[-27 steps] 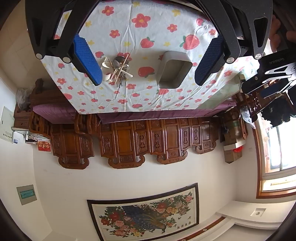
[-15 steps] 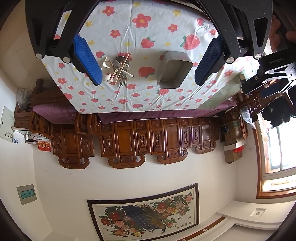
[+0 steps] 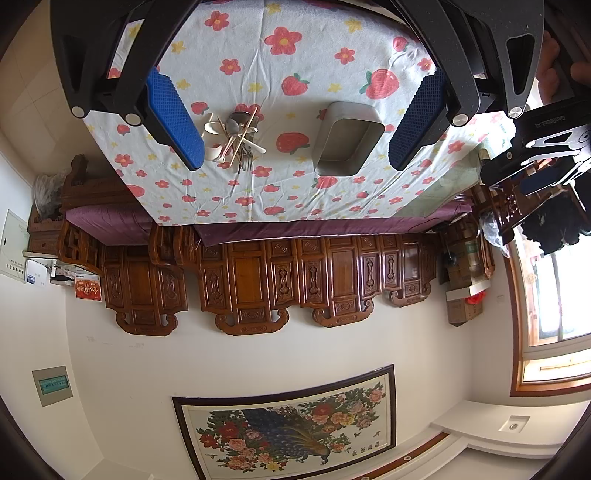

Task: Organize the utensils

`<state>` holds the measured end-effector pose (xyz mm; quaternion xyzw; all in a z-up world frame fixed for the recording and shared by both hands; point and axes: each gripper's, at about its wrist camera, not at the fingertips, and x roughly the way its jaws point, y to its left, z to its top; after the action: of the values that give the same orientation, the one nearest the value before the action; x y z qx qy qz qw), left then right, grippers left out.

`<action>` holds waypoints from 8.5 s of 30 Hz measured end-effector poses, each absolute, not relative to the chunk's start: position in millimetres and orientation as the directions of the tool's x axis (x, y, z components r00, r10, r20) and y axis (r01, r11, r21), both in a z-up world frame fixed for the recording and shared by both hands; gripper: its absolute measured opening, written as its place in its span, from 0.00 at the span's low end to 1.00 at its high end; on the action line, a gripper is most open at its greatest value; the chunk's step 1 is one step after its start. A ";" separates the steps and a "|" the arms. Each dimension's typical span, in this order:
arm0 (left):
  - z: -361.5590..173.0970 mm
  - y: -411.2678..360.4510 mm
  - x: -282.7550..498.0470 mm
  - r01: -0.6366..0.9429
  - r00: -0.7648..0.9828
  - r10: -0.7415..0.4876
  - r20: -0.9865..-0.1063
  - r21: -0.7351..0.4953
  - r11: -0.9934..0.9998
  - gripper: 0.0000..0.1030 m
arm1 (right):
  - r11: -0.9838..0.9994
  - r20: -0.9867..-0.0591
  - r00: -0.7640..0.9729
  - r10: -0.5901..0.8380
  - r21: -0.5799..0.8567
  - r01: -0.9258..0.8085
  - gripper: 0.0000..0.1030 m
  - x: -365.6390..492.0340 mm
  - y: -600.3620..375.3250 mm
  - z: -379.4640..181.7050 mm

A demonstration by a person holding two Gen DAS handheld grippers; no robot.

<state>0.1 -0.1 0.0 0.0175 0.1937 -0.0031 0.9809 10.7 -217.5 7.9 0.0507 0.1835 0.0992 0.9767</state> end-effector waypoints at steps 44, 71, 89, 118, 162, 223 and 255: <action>-0.1 -0.1 0.2 0.013 0.924 0.000 -0.381 0.033 0.999 0.94 | 0.975 -0.347 0.913 0.213 0.135 -0.176 0.98 8.4 -216.9 8.8; -26.4 -2.2 29.8 0.040 0.889 -0.016 -0.457 0.043 0.998 0.94 | 0.977 -0.407 0.889 0.211 0.119 -0.178 0.98 35.3 -222.4 -16.0; -77.8 -43.3 98.1 0.219 0.798 -0.153 -0.583 0.043 0.975 0.94 | 0.983 -0.593 0.787 0.172 0.045 -0.180 0.85 135.3 -271.3 -79.2; -188.8 -169.7 221.4 0.459 0.566 -0.251 -0.785 0.048 0.887 0.48 | 0.992 -0.775 0.620 0.123 0.078 -0.100 0.63 263.8 -363.9 -221.8; -203.7 -154.8 259.0 0.475 0.495 -0.346 -0.797 -0.086 0.876 0.04 | 0.992 -0.793 0.595 0.126 0.106 -0.068 0.52 298.1 -347.8 -228.5; -192.4 27.1 269.1 0.104 0.602 -0.123 -0.789 -0.075 0.992 0.04 | 0.909 -0.745 0.551 0.376 0.181 -0.376 0.06 318.9 -110.6 -146.7; -137.5 69.9 264.5 0.077 0.712 -0.124 -0.691 -0.099 0.992 0.13 | 0.880 -0.742 0.504 0.441 0.248 -0.405 0.06 338.7 -61.3 -171.5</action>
<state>264.5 69.9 -137.5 -0.0315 0.3753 -0.0544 0.9248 338.7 -61.3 -171.5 0.0208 0.4338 0.2441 0.8671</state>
